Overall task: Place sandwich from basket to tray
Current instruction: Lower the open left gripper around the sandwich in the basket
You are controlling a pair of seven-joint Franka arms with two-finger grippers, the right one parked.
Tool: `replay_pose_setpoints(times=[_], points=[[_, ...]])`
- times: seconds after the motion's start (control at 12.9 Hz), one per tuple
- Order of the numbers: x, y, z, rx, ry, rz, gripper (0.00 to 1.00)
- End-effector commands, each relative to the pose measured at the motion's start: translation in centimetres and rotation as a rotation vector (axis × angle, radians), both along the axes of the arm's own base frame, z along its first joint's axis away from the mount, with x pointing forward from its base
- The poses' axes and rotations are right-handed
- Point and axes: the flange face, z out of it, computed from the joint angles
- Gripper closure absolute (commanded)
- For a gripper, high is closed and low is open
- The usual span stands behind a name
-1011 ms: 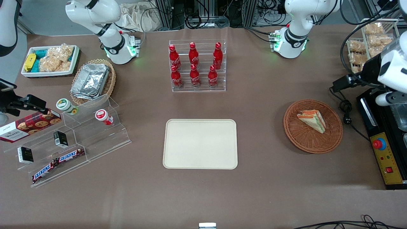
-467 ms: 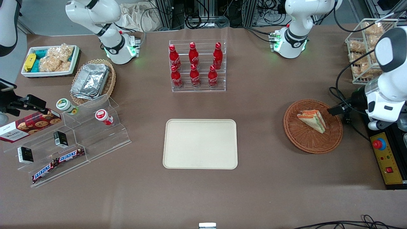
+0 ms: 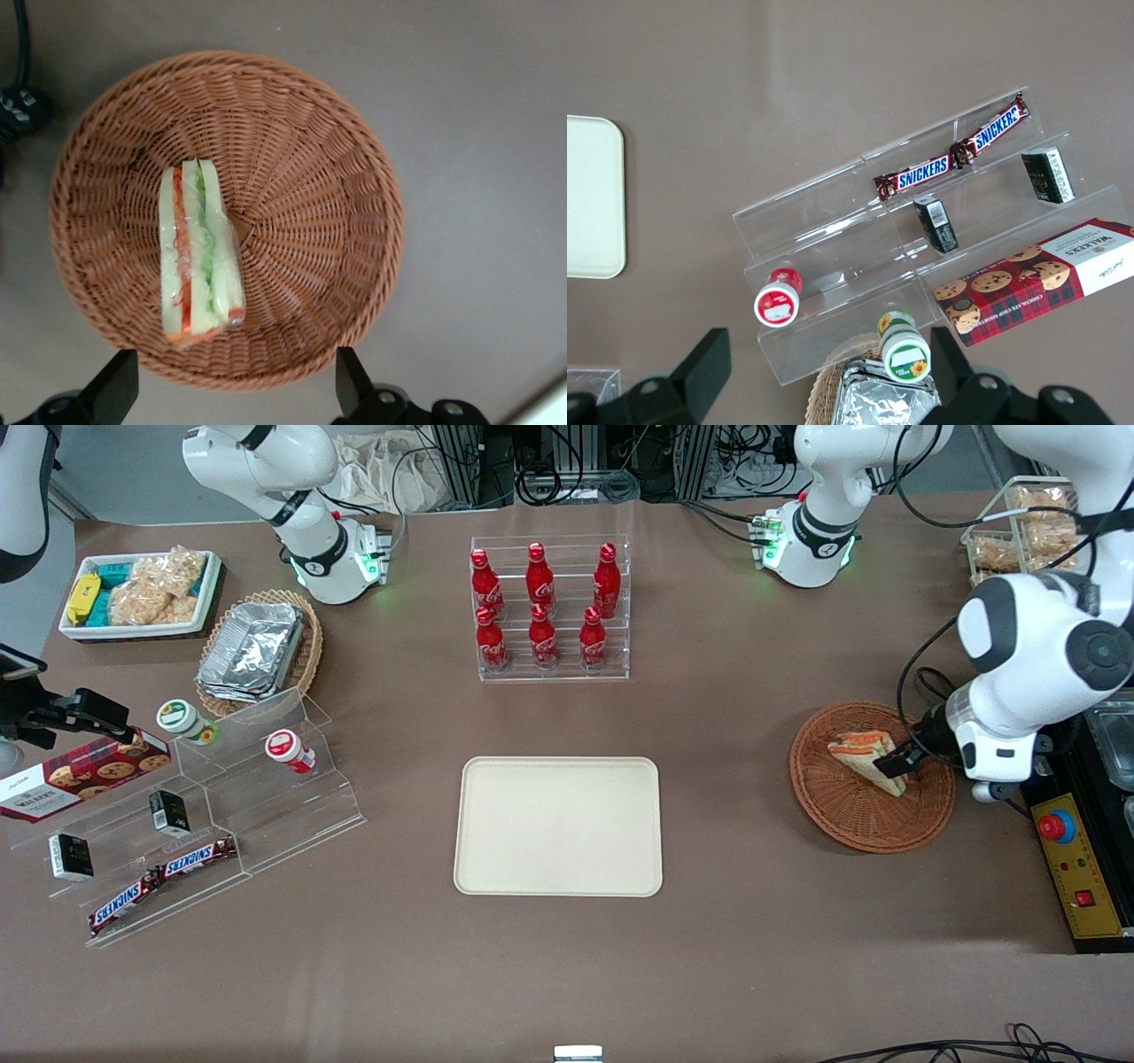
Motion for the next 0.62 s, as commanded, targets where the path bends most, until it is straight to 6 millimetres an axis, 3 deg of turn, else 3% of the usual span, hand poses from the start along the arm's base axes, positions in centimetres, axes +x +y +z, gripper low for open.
replay_pose_setpoints(times=[0.0, 0.16, 0.54], points=[[-0.3, 0.0, -2.6, 0.016, 0.024, 0.079, 0.0], [-1.3, 0.6, -3.9, 0.023, 0.059, 0.108, 0.0], [-1.4, 1.1, -6.3, 0.03, 0.101, 0.187, 0.0]])
